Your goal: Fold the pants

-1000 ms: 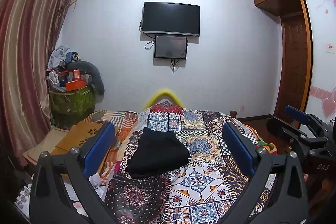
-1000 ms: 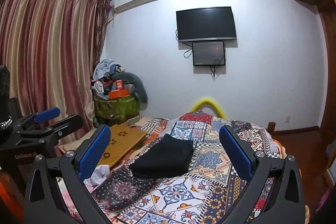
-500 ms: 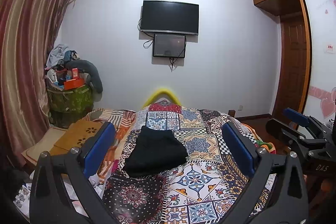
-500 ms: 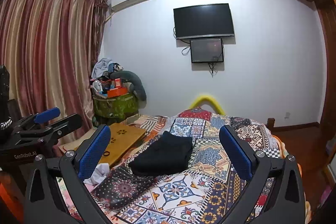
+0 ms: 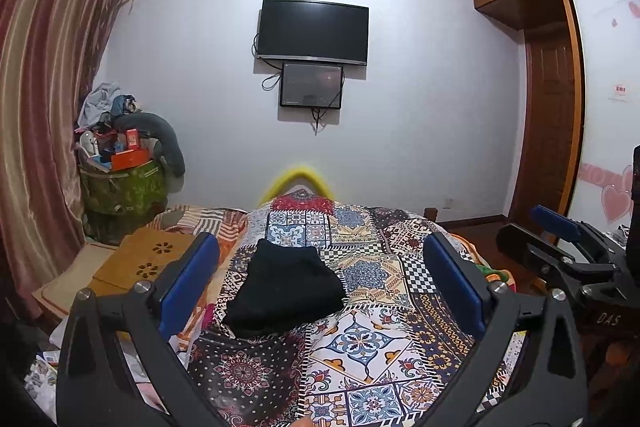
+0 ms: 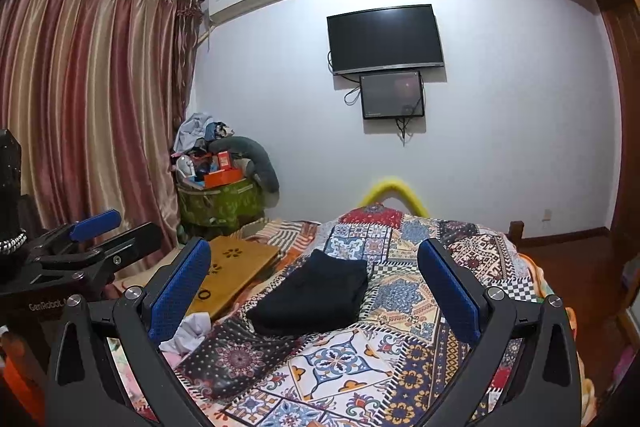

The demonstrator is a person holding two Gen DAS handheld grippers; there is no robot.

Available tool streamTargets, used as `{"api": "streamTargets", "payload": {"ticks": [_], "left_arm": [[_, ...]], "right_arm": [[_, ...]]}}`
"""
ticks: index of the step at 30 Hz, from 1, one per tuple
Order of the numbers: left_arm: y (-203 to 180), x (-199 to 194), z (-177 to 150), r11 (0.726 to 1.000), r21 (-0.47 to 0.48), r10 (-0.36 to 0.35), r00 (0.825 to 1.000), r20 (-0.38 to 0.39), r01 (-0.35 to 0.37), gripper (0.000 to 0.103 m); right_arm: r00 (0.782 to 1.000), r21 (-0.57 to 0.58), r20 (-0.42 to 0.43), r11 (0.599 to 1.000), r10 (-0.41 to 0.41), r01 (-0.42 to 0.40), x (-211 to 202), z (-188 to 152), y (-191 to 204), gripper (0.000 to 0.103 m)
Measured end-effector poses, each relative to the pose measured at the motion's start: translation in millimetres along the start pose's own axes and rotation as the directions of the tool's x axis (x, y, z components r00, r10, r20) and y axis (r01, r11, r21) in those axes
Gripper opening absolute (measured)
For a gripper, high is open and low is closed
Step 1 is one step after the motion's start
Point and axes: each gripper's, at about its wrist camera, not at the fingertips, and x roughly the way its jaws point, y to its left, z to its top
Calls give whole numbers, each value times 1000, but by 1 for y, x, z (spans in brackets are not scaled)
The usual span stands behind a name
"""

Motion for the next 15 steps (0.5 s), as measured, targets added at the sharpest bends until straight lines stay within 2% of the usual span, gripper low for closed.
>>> {"api": "streamTargets", "payload": {"ticks": [15], "left_arm": [[-5,-2,-3,1000,24,-17,1000,-1,17,103]], "right_arm": [[1000,3,-3,1000,5,-5,-2,-1,0,103]]}}
